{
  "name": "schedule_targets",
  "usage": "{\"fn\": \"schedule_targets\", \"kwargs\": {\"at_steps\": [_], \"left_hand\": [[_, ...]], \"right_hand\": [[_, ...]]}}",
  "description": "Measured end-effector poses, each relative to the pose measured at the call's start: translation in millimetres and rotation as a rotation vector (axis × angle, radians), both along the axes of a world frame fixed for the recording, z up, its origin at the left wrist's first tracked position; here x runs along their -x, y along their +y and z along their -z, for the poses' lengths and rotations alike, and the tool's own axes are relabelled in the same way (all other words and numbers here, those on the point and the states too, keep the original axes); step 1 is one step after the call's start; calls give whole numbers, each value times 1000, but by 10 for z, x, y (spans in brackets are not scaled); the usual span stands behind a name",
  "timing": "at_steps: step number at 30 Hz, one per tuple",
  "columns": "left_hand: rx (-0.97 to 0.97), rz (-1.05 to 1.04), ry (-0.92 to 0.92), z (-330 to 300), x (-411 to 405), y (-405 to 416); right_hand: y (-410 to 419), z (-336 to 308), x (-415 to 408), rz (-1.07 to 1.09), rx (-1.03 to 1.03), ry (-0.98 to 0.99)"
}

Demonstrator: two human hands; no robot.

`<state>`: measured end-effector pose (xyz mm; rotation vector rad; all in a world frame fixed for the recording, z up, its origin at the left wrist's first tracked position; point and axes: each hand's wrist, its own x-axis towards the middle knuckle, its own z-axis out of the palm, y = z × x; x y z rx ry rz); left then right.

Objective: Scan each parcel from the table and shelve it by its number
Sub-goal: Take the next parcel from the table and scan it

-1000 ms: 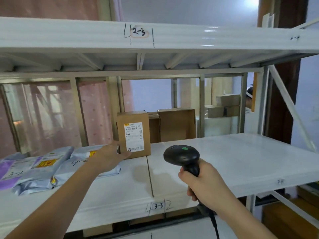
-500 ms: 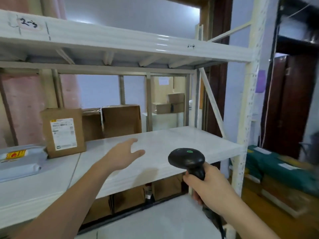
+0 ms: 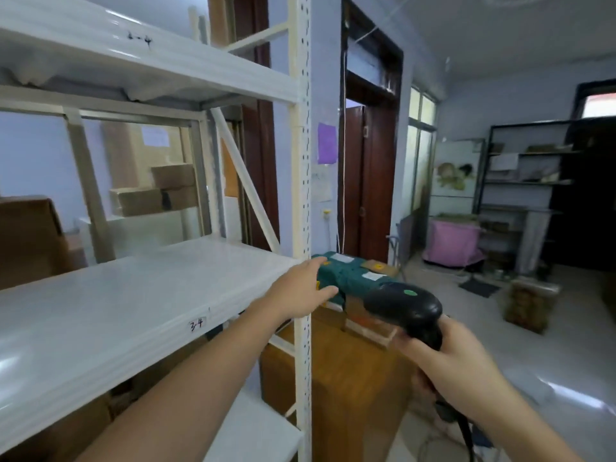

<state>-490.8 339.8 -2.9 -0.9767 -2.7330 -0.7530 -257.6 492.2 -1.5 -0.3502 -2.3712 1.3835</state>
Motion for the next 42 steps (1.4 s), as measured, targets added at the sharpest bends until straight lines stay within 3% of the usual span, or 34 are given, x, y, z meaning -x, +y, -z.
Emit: {"fn": "schedule_targets", "kwargs": {"at_steps": [19,42], "left_hand": [[161,244,-24,904,1106,1272],[213,51,-241,1708,2590,3264]], "right_hand": [[589,716,718,184,108,-29],[2980,1057,2544,72,121,-131]]}}
